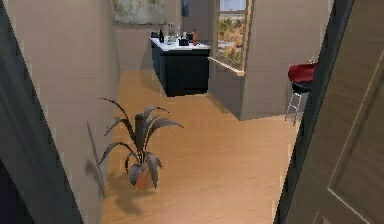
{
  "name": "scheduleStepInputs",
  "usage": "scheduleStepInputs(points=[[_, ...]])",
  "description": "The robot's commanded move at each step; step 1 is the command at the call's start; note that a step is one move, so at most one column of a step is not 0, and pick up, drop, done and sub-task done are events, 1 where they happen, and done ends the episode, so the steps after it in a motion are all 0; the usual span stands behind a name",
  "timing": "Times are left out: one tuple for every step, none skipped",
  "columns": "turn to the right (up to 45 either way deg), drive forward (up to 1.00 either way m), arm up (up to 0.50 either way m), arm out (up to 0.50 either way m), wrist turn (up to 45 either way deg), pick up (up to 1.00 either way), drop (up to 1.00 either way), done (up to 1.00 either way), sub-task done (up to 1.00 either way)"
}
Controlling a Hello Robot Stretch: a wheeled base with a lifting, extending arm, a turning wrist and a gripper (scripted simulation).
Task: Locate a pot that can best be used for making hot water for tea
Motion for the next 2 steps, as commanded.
scheduleStepInputs(points=[[0.0,0.7,0.0,0.0,0.0,0.0,0.0,0.0,0.0],[12.0,0.0,0.0,0.0,0.0,0.0,0.0,0.0,0.0]])
